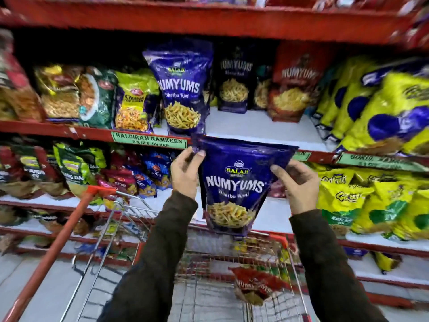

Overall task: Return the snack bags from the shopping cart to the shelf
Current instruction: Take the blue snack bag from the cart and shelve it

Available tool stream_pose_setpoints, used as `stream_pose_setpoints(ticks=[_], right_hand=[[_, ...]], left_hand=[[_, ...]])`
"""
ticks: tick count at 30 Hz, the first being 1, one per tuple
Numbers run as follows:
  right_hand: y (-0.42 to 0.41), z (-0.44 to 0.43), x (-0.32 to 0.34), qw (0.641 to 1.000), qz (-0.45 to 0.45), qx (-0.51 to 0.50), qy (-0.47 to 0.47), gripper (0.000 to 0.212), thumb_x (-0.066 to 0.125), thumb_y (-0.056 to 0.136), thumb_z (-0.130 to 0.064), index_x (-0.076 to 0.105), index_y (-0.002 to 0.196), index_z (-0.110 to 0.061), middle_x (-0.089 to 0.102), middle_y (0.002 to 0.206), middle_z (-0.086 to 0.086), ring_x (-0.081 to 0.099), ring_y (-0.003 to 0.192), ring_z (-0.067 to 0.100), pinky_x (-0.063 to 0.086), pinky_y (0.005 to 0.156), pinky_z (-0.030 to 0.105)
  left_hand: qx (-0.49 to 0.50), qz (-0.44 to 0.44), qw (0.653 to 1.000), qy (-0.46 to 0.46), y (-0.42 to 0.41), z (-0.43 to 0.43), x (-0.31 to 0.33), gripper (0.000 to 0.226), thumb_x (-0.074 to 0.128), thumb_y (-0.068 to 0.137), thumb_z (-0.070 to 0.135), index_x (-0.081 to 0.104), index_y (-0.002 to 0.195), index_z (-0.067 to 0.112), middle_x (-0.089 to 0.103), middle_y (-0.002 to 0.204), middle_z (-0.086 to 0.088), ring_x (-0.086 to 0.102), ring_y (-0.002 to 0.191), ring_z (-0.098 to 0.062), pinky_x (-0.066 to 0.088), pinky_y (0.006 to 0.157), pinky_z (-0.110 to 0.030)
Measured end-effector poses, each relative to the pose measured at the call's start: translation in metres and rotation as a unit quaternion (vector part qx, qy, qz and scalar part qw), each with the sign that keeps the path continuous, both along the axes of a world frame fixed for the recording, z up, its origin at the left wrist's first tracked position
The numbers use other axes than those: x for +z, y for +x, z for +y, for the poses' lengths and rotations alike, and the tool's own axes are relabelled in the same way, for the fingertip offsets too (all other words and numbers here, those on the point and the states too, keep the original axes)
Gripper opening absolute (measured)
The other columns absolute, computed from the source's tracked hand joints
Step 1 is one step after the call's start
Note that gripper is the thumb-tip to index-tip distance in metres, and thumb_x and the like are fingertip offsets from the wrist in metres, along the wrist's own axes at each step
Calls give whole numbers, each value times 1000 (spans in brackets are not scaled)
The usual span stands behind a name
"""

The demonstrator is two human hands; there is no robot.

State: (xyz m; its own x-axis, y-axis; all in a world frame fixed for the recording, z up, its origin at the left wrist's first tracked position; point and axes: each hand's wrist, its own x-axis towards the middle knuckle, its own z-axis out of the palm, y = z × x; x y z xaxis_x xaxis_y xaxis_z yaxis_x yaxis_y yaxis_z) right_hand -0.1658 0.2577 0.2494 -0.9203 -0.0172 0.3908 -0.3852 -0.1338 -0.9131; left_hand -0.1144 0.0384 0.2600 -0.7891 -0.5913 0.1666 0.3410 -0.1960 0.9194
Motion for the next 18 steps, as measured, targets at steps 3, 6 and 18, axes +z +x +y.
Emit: stream_pose_setpoints(ticks=[3,6,18], right_hand=[[-29,2,43,998,31,-8,-59,8,75,73,-6,68,76,-11,72,65,-14,60,62,0,51,62,14],[-61,5,76,996,33,-13,-86,12,69,82,-8,65,74,-16,71,67,-13,59,65,1,51,66,16],[-183,-23,146,996,25,-16,-89,11,66,85,-8,63,74,-7,69,60,-10,57,62,3,48,60,19]], left_hand=[[-29,33,998,46,-35,13,45,21,63,85,8,67,67,19,68,62,13,60,67,-2,51,66,-15],[-29,38,997,64,-69,26,80,12,72,78,22,75,67,23,74,82,5,63,88,-16,51,94,-39],[4,-29,995,92,-210,14,130,42,72,58,50,76,77,14,75,99,-9,68,104,-28,52,99,-49]])
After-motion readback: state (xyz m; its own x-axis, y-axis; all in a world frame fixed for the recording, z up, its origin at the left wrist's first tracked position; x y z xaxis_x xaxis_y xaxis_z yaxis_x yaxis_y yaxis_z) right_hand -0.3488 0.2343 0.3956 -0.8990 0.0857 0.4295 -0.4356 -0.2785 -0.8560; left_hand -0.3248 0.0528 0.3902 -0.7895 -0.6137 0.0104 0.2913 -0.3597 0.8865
